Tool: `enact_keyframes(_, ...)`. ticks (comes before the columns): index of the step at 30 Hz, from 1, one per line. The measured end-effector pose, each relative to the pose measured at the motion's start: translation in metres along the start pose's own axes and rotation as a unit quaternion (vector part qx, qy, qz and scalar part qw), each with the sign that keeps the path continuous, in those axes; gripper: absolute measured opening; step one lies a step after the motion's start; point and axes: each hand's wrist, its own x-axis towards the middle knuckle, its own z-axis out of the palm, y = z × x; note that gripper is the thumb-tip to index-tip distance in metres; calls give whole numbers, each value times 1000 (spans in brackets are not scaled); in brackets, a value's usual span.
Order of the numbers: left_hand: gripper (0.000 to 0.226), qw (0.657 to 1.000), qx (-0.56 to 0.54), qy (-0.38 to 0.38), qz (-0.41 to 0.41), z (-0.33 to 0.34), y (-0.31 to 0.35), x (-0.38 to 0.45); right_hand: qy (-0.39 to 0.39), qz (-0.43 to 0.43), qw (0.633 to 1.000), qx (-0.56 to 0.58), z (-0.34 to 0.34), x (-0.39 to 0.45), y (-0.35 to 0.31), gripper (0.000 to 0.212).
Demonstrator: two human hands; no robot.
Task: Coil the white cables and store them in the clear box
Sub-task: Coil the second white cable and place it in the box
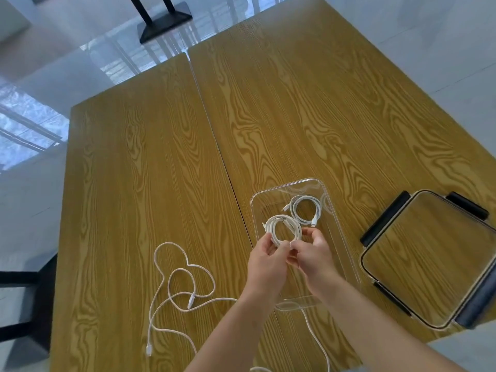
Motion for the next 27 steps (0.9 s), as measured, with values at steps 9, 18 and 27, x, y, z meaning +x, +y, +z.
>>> enact_keyframes(9,30,998,39,17,-44,17,15,19,29,-18,992,-121,3,11,-1,23)
enact_keyframes(18,28,996,-5,48,-81,26,22,36,29,-11,990,-135,1,19,-3,14)
enact_keyframes(27,56,985,-107,58,-122,30,27,37,20,-8,988,-153,0,26,-4,9)
